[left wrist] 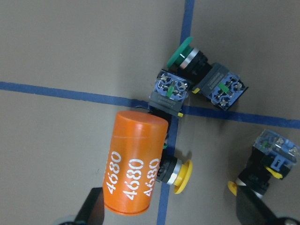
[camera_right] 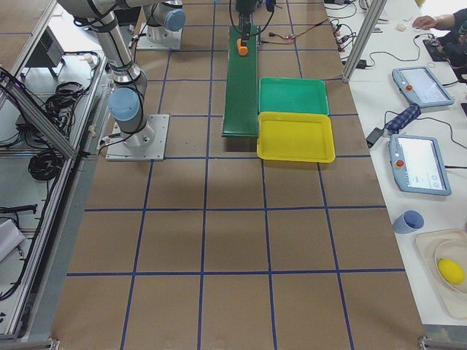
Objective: Sort buttons by color to trays
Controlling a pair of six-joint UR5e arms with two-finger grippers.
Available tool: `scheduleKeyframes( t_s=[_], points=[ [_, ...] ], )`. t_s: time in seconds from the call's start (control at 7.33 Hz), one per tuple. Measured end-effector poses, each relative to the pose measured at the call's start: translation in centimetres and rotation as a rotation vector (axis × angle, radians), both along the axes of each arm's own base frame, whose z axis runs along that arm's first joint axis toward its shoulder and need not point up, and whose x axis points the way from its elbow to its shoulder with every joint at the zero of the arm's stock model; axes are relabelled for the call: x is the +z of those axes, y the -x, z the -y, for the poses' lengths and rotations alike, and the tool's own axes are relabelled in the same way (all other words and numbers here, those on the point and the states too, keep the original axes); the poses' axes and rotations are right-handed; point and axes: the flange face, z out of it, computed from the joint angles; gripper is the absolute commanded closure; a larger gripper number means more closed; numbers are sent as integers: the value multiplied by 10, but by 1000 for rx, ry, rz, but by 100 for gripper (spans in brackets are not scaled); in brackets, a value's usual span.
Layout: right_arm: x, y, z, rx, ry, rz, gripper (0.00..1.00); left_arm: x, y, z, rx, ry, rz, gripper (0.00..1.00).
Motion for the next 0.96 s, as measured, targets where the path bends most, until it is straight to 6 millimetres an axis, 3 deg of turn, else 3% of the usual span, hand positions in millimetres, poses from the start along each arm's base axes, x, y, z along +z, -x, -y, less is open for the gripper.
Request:
scheduleKeyframes(
  t_s=[0.14,0.55,0.96],
  points=[
    [0,0,0,0,0,0,0,-9,-6,-2,9,-8,-10,2],
    [0,0,0,0,0,0,0,-16,-21,4,0,17,6,64],
    [0,0,0,0,0,0,0,-18,-22,7,-21,37,-13,89]
  ],
)
